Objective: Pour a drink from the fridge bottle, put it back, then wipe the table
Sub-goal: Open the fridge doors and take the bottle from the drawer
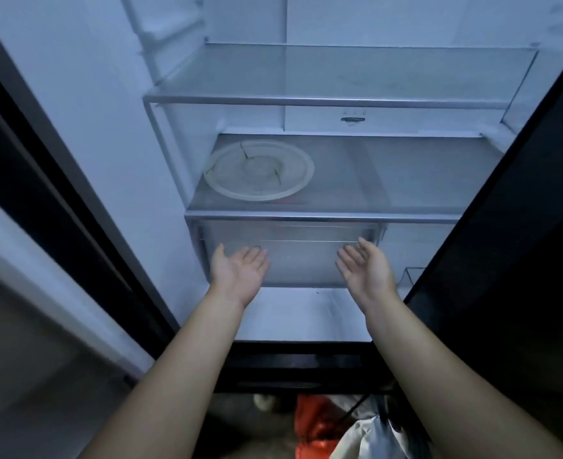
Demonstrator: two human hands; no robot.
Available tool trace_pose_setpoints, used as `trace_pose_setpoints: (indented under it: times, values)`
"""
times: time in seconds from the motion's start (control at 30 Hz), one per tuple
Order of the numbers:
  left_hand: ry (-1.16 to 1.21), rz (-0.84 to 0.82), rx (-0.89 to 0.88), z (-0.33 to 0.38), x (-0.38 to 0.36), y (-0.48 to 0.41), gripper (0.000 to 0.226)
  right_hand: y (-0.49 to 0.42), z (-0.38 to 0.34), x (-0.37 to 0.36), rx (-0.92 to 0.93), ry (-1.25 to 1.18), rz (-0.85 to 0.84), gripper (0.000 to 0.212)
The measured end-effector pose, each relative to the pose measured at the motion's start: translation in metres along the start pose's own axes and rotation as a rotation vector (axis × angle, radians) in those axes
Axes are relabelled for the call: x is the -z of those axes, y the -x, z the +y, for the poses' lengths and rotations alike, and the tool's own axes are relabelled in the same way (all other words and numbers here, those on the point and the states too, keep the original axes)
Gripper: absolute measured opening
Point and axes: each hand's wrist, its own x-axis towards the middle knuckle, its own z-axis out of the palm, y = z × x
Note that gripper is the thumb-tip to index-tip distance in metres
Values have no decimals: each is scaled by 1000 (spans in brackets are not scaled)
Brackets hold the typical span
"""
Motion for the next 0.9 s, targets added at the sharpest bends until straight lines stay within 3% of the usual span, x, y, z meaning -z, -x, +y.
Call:
trace_pose_setpoints:
  times: [0.13, 0.23, 0.3, 0.9]
  values:
    - [113, -2, 14, 5, 7, -13, 65, -8, 1, -6, -40, -238, -12, 24]
    - [145, -3, 11, 7, 8, -18, 65, -11, 3, -5, -41, -332, 3, 48]
    - [161, -2, 12, 8, 8, -18, 65, -10, 5, -5, -47, -374, 1, 50]
    - [186, 3, -2, -7, 24, 50, 69, 50, 8, 24, -107, -401, -25, 55]
